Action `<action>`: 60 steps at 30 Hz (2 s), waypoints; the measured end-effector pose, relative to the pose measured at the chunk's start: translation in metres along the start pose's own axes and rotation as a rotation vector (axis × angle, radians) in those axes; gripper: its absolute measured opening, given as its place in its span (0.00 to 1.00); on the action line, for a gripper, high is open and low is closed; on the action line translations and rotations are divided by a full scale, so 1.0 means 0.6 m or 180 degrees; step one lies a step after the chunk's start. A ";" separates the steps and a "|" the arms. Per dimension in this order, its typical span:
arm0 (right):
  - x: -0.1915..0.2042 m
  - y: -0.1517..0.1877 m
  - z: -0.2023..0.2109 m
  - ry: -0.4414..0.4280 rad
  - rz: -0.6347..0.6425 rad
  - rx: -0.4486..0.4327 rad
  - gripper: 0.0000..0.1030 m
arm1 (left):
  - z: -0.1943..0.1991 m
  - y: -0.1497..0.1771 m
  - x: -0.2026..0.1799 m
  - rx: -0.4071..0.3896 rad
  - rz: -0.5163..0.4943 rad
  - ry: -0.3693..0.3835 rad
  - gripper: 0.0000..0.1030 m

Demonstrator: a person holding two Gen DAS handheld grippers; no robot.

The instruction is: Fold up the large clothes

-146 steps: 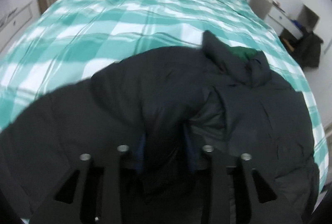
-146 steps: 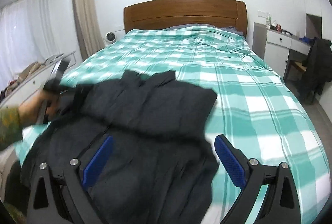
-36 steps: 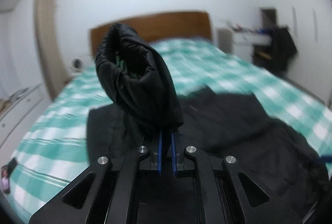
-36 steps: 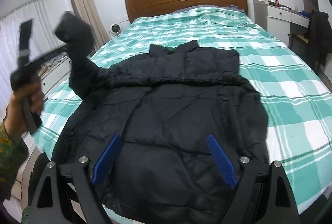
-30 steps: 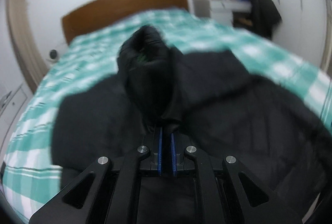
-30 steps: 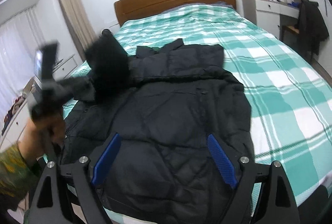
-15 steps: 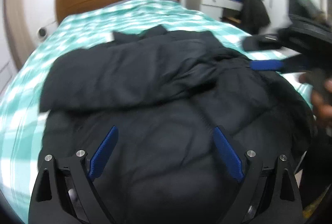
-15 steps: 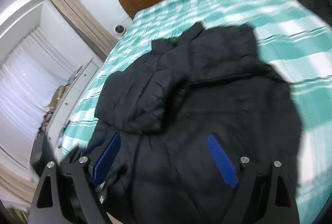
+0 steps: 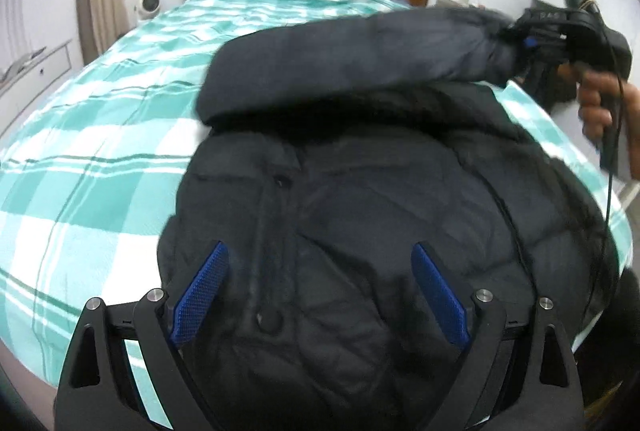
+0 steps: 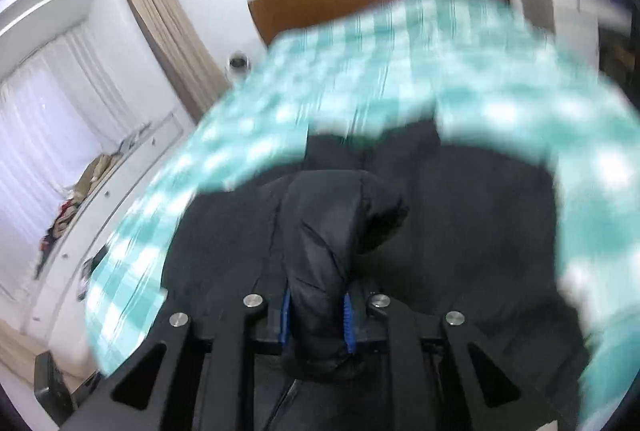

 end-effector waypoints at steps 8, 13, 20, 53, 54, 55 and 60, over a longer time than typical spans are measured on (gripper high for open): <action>-0.183 -0.003 -0.086 0.0689 -0.0168 0.0347 0.19 | -0.028 -0.044 -0.004 0.0020 -0.0018 0.0093 0.91; -0.220 0.089 -0.136 0.0849 -0.0324 0.0776 0.53 | -0.067 -0.131 -0.006 0.0015 -0.0268 0.0113 0.91; -0.180 0.035 -0.019 0.1092 0.0077 0.0003 0.69 | -0.181 -0.273 0.006 0.0020 -0.0458 0.0050 0.93; -0.136 0.125 -0.190 0.0217 0.0295 0.0649 0.70 | -0.363 -0.362 0.077 0.0315 0.0263 0.0090 0.97; -0.136 0.126 -0.190 0.0215 0.0294 0.0639 0.70 | -0.361 -0.371 0.075 0.0237 0.0335 0.0145 0.98; -0.136 0.125 -0.190 0.0216 0.0293 0.0634 0.70 | -0.361 -0.381 0.079 0.0161 0.0426 0.0184 0.98; -0.135 0.126 -0.187 0.0201 0.0288 0.0622 0.70 | -0.438 -0.362 0.109 0.0421 0.0598 0.0109 0.99</action>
Point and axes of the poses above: each gripper's, at about its wrist camera, not at the fingertips, and z roughly against the way its jaws point, x to its left, y to its underside, the point moved 5 cm from there along -z, roughly the way its jaws point, and after that the axes turned 8 degrees about y, right-handed, at the moved point
